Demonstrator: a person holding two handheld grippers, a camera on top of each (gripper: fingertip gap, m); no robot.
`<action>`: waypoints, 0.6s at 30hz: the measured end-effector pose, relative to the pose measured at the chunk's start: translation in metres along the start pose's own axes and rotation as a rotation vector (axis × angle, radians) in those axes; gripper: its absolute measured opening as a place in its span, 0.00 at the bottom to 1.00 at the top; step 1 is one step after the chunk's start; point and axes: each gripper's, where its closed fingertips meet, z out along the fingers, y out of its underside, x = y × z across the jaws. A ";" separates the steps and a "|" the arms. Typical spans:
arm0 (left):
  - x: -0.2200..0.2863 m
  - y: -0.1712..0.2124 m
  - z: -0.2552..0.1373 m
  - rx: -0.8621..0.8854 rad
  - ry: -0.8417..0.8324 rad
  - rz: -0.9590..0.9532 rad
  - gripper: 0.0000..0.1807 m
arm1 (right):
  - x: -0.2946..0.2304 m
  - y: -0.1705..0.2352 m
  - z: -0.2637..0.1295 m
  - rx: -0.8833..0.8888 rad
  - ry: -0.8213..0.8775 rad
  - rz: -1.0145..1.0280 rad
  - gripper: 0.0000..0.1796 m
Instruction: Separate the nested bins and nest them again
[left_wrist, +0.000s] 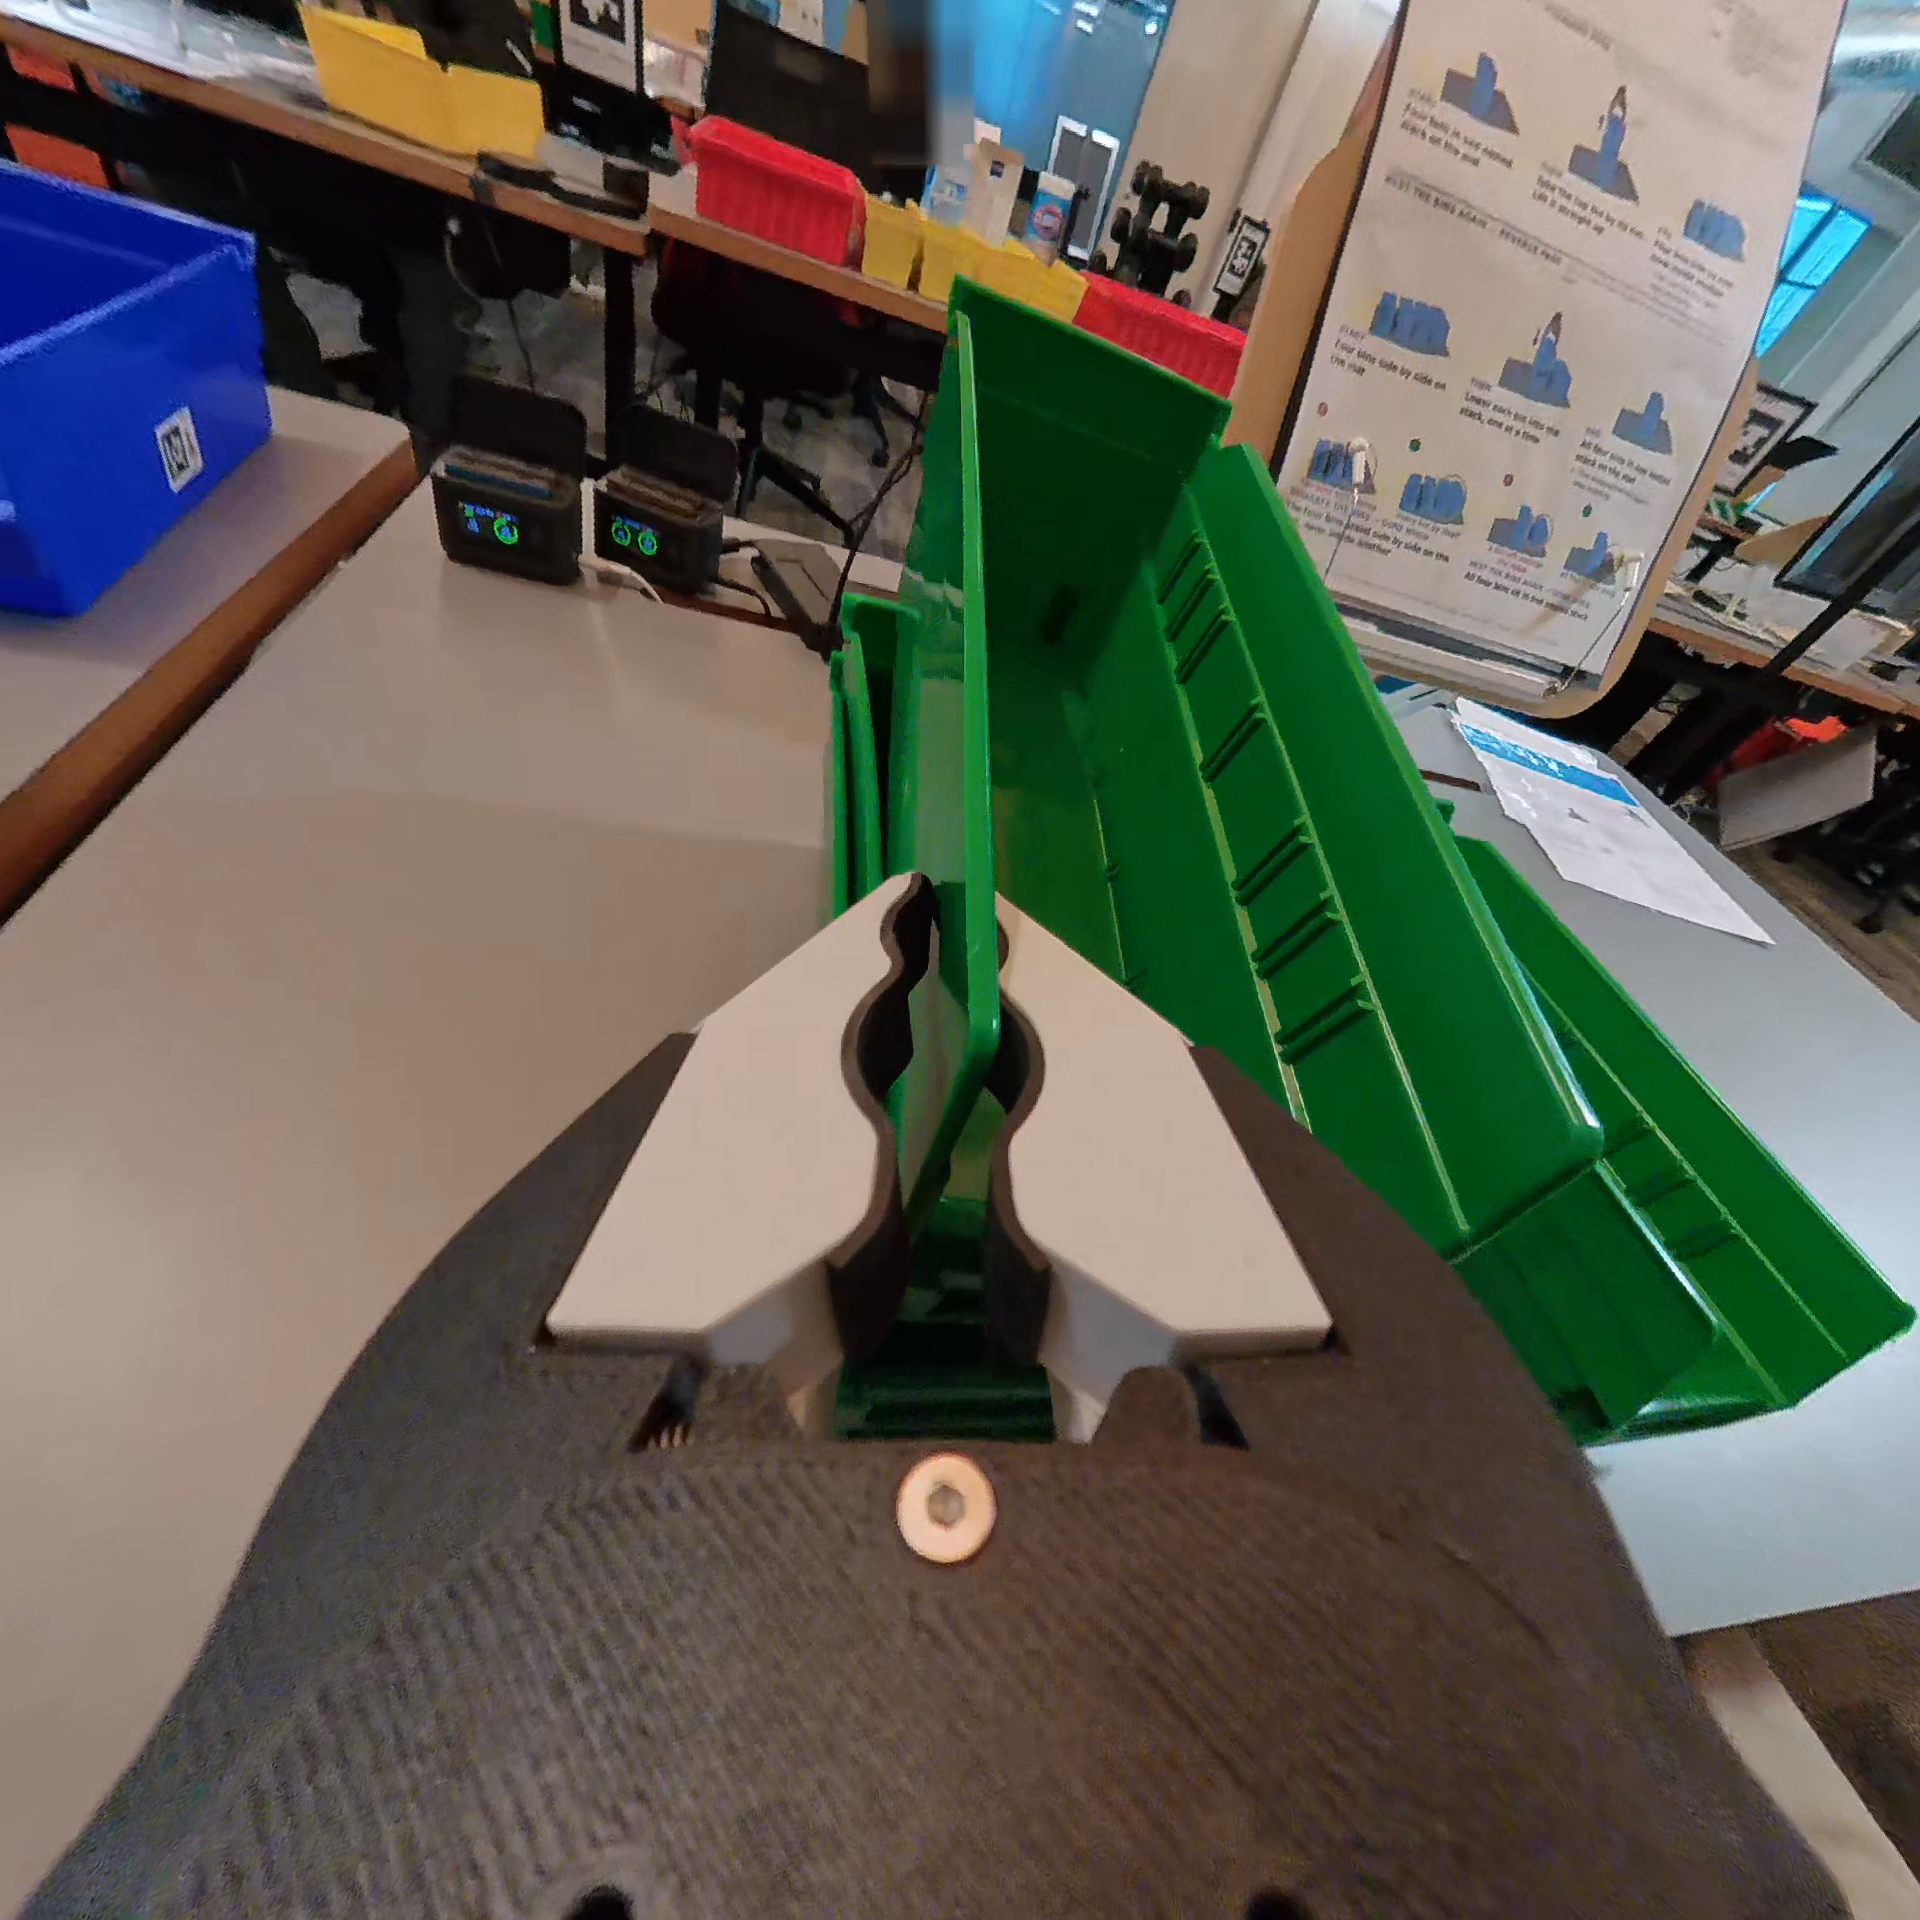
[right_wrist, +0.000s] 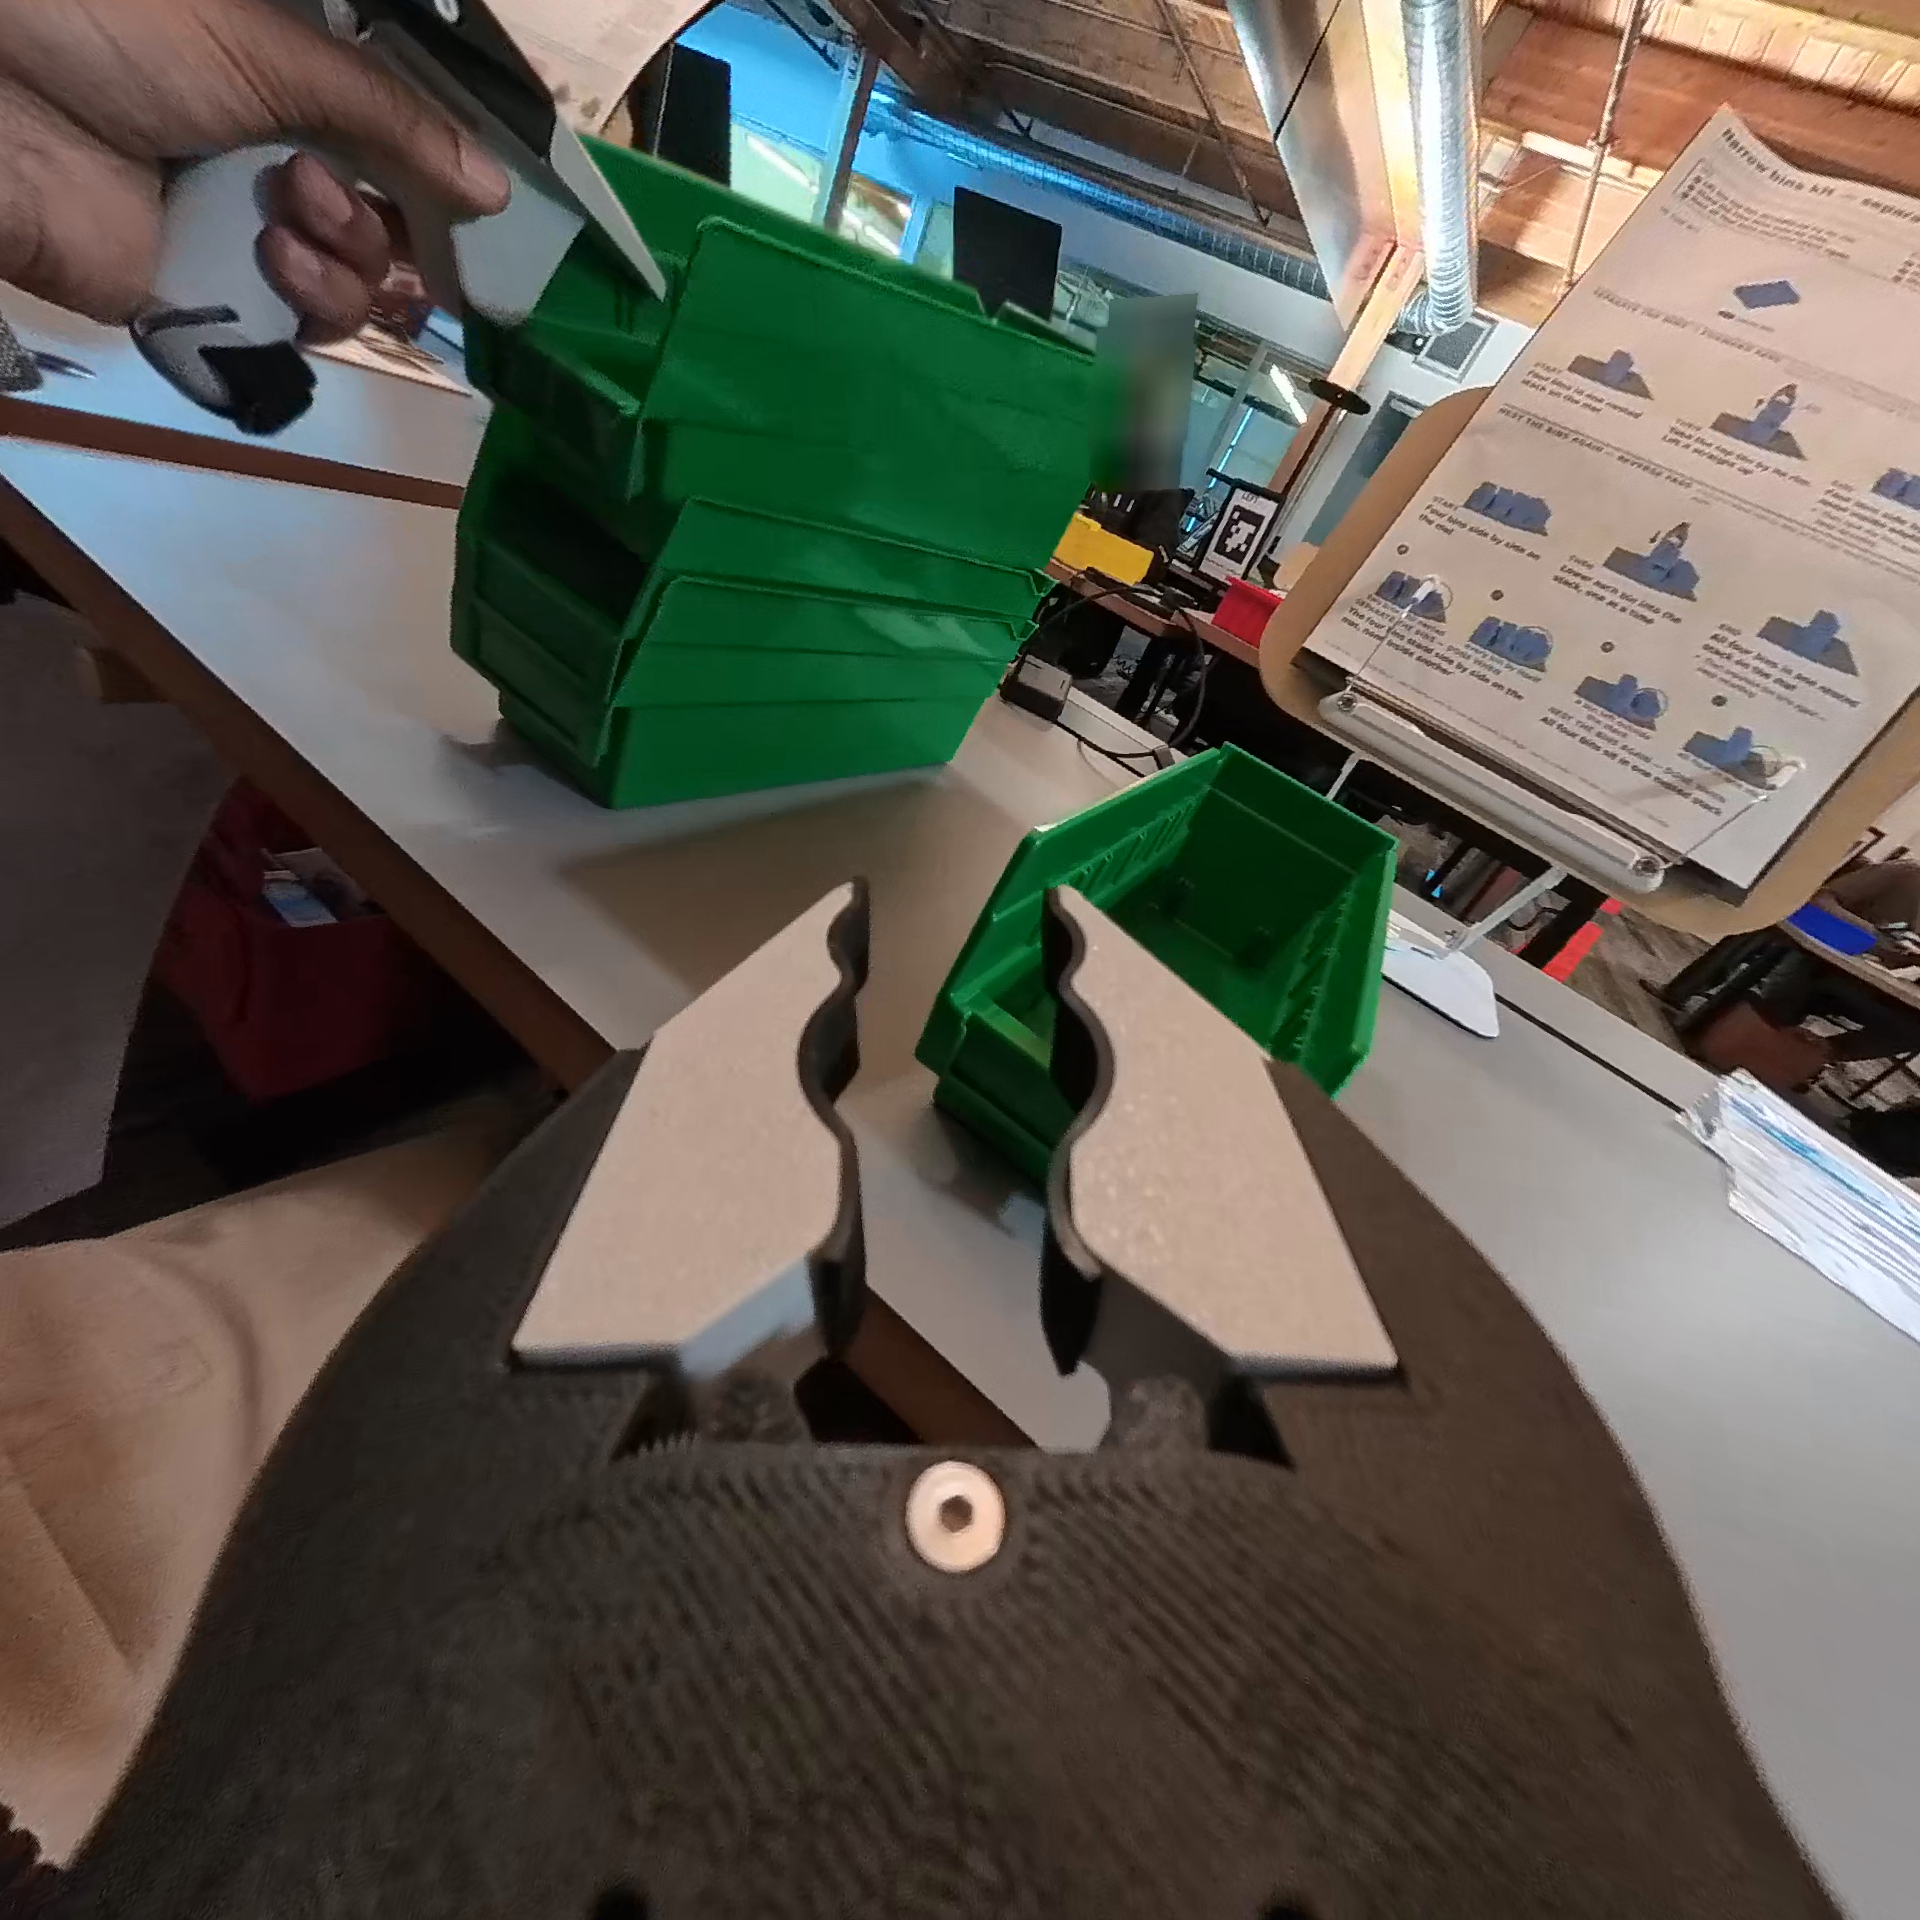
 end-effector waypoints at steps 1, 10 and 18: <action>-0.002 0.003 0.000 -0.006 -0.005 -0.004 0.00 | -0.001 0.000 0.001 0.001 -0.006 0.005 0.18; -0.002 0.001 -0.004 0.033 0.032 -0.041 0.04 | -0.004 0.000 0.001 0.003 -0.023 0.005 0.17; -0.007 0.004 -0.003 0.039 -0.016 0.044 0.01 | -0.008 0.000 0.001 -0.001 -0.035 -0.009 0.17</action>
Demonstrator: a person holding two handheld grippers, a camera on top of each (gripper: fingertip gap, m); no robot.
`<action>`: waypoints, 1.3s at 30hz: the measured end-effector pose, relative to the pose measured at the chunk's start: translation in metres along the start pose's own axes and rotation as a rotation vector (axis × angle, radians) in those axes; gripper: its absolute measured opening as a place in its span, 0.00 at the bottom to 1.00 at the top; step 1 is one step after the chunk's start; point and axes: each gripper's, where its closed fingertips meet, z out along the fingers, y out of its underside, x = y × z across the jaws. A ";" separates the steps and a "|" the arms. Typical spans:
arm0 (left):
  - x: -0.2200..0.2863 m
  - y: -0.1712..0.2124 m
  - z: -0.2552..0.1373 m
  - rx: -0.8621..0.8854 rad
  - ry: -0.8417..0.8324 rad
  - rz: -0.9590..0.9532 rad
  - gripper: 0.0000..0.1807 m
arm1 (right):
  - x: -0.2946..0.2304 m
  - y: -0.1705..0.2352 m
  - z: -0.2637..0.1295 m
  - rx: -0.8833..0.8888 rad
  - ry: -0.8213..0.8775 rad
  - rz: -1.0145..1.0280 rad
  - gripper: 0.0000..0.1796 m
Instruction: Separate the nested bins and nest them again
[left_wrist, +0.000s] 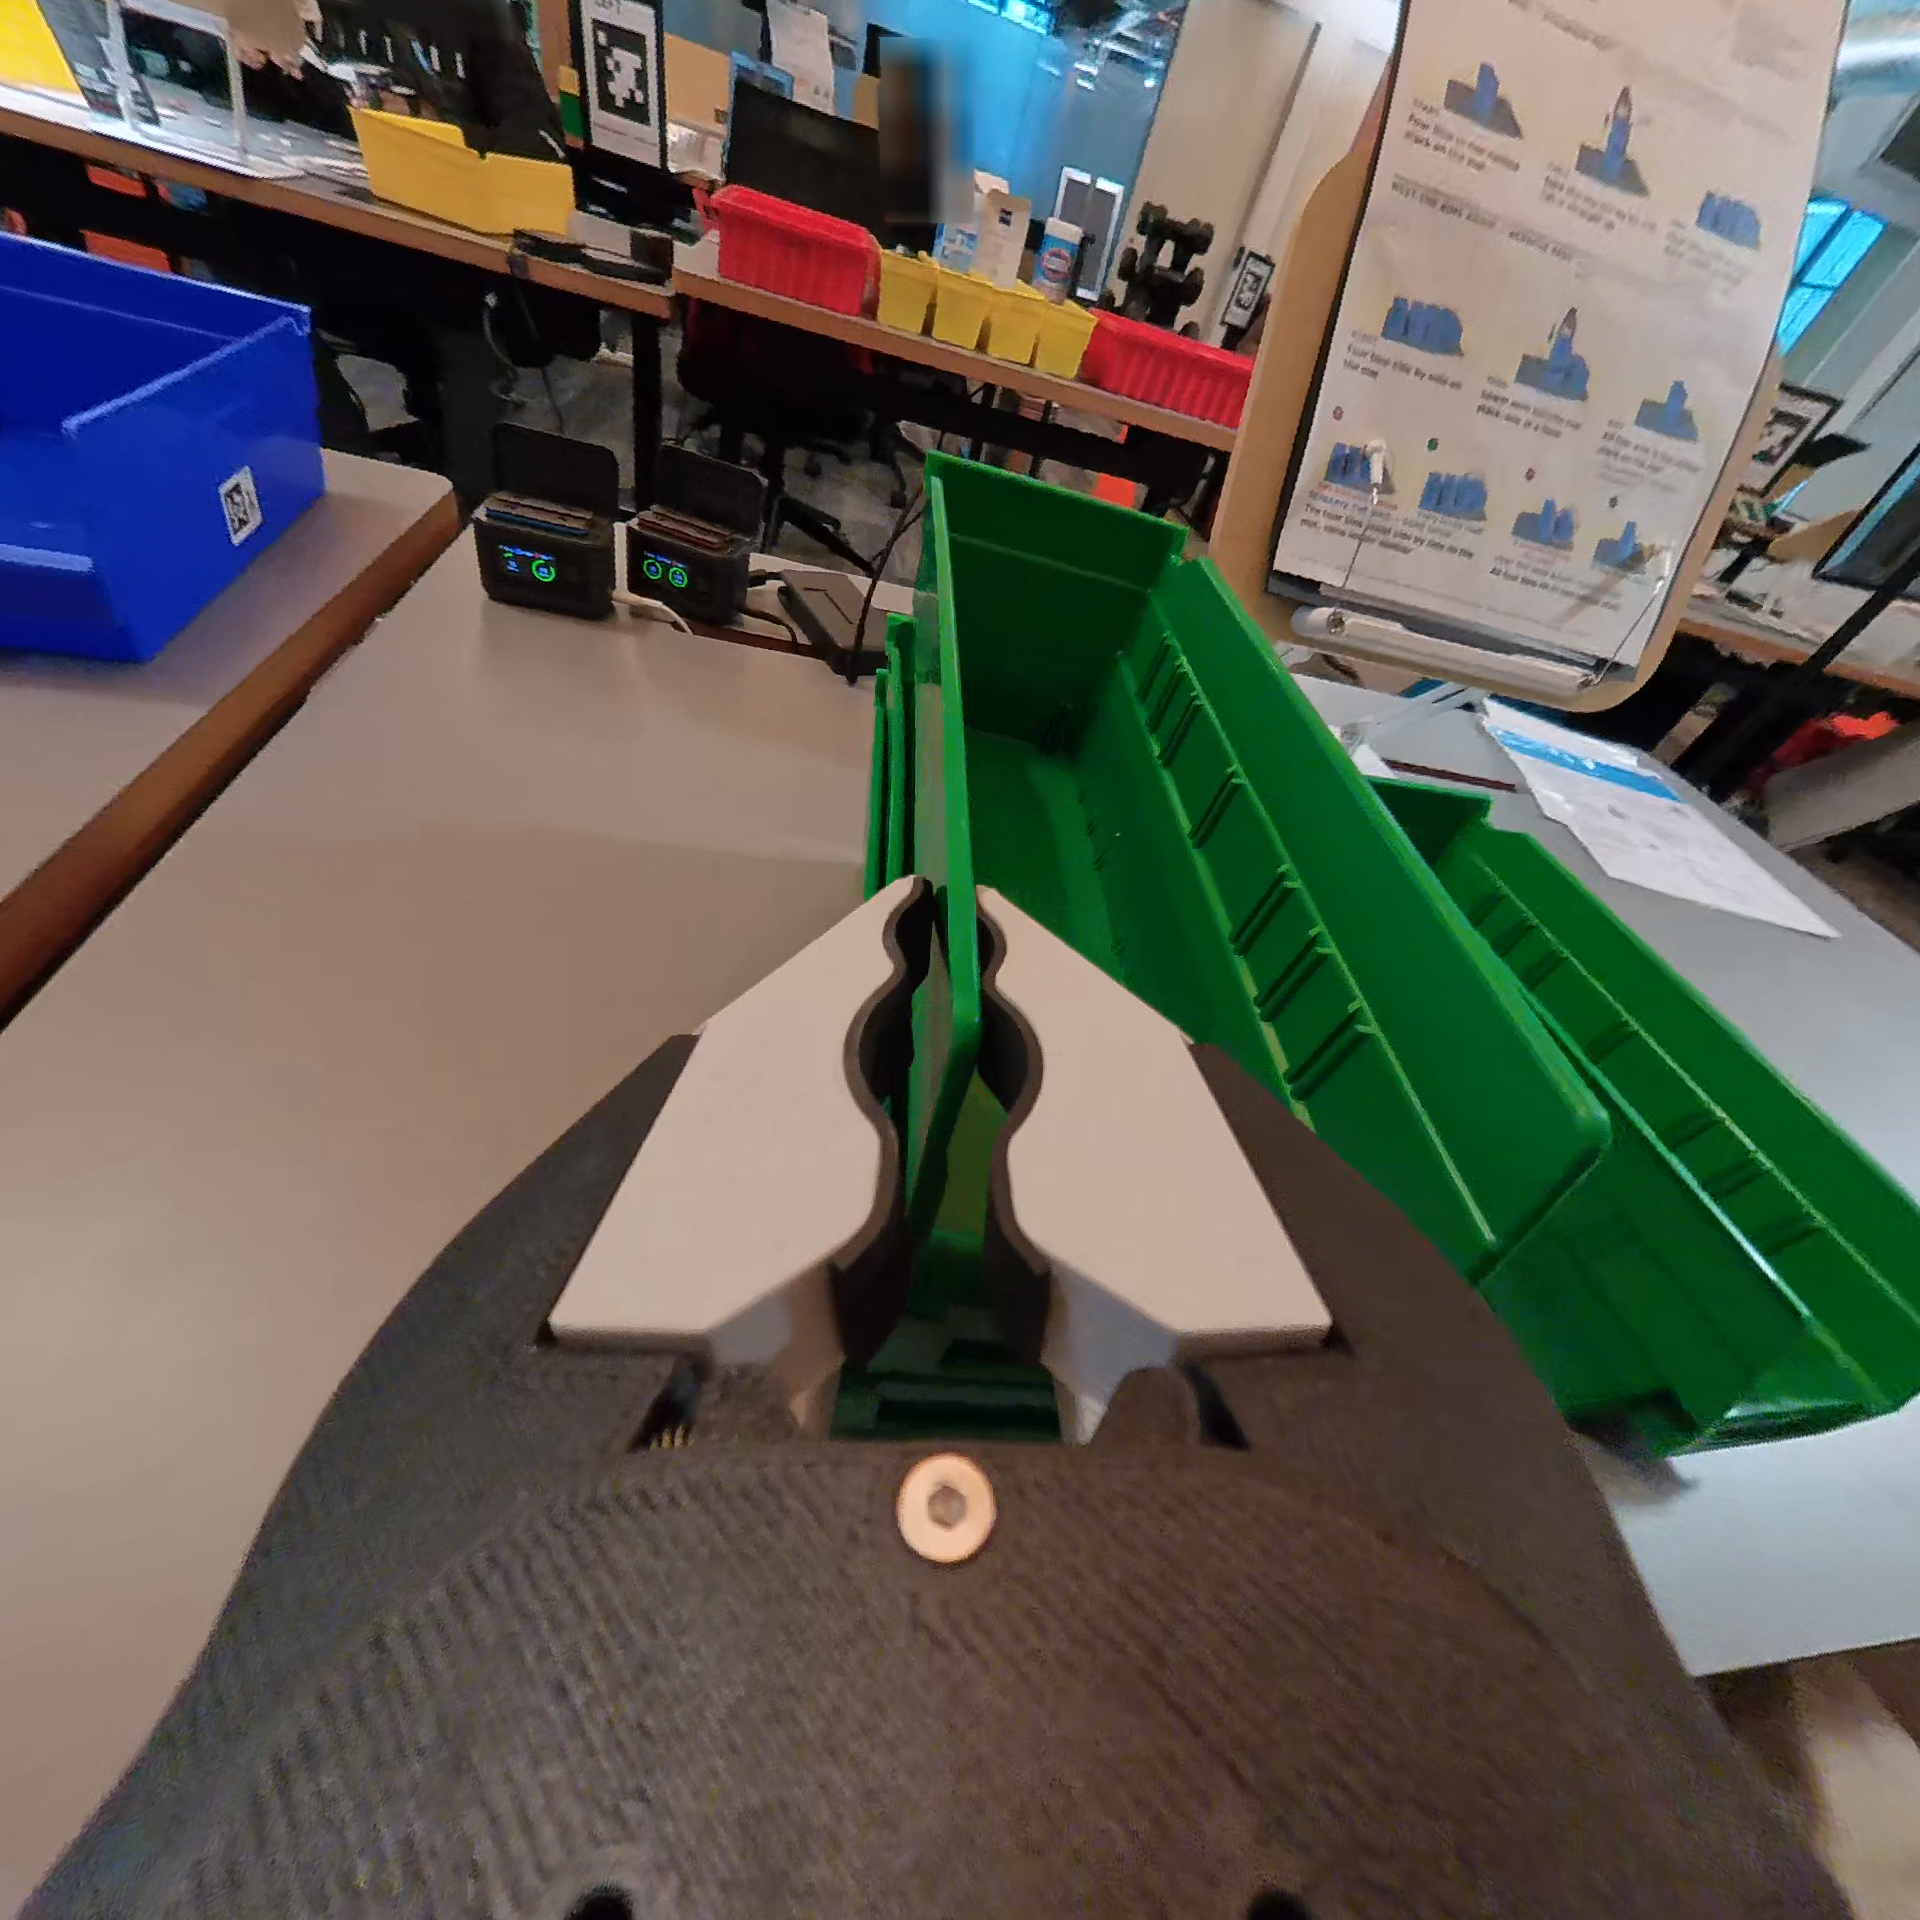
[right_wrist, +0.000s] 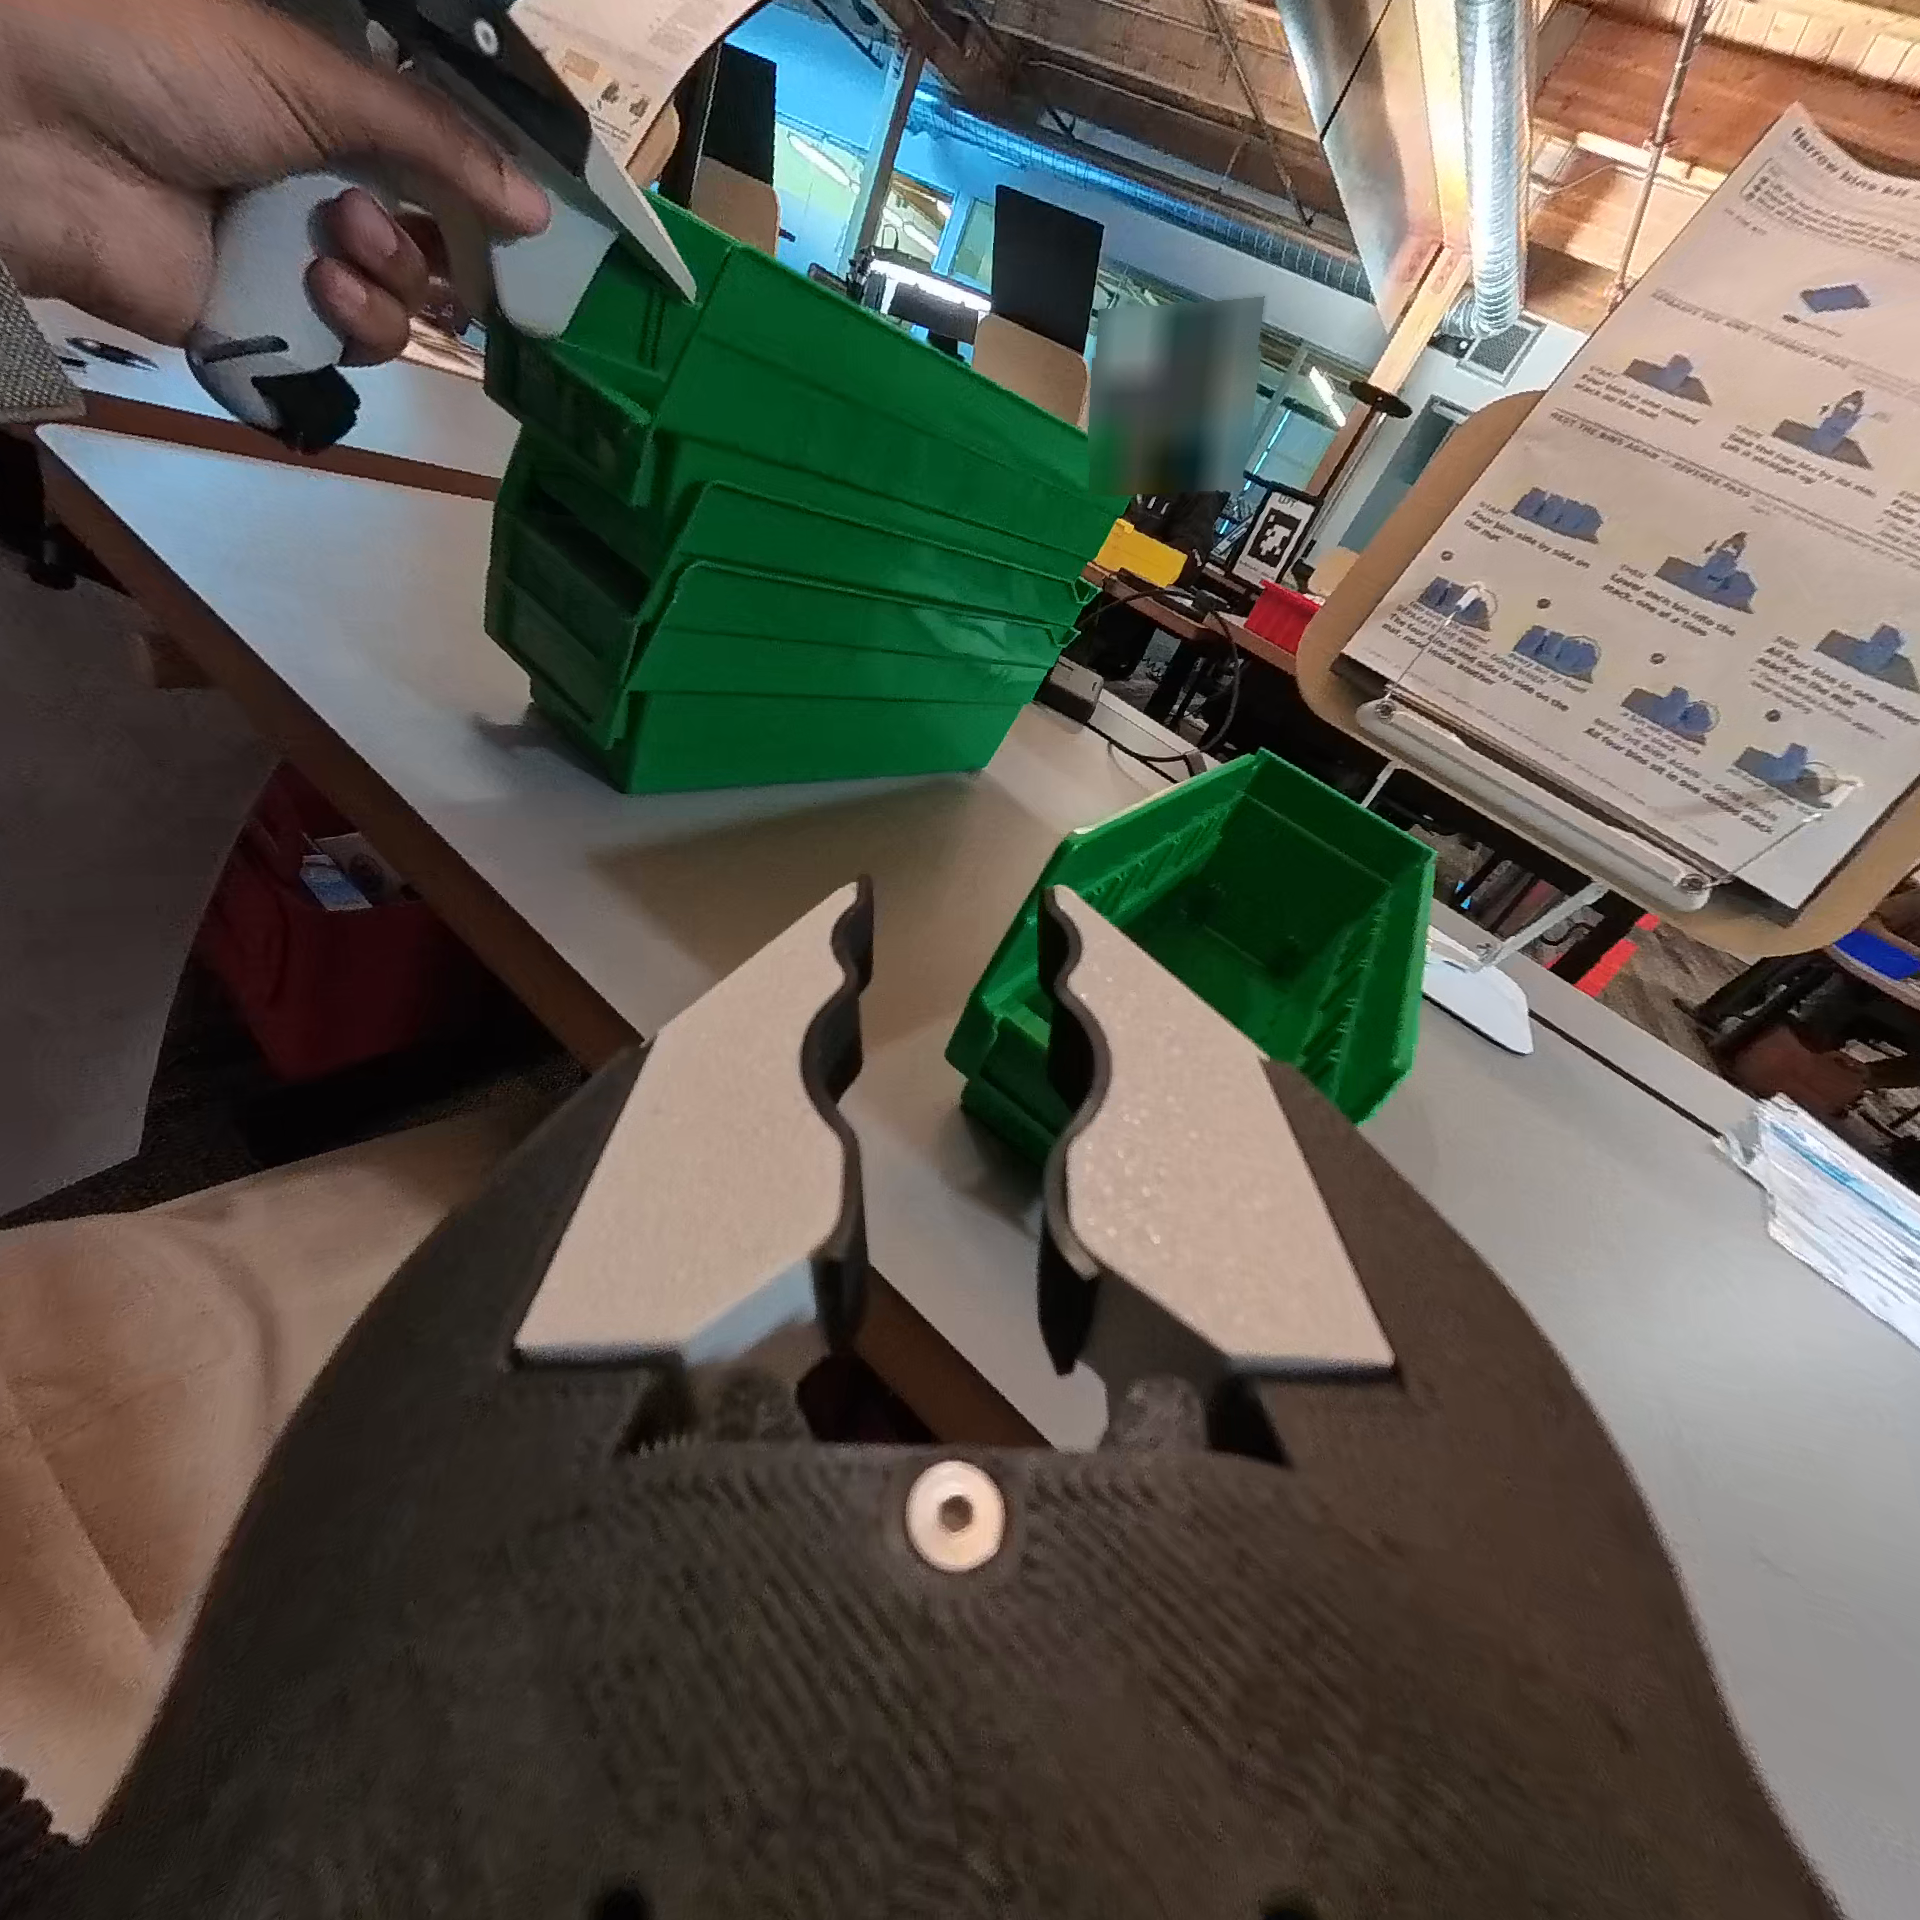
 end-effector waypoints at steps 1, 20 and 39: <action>0.000 0.000 0.000 0.002 -0.002 0.004 0.01 | 0.000 0.000 0.000 0.000 -0.001 -0.001 0.17; 0.003 -0.002 -0.002 0.031 -0.007 -0.015 0.01 | 0.002 0.003 0.001 -0.010 -0.006 0.002 0.17; -0.006 0.010 0.002 -0.011 -0.055 0.038 0.00 | -0.003 0.006 0.002 -0.024 -0.019 -0.019 0.17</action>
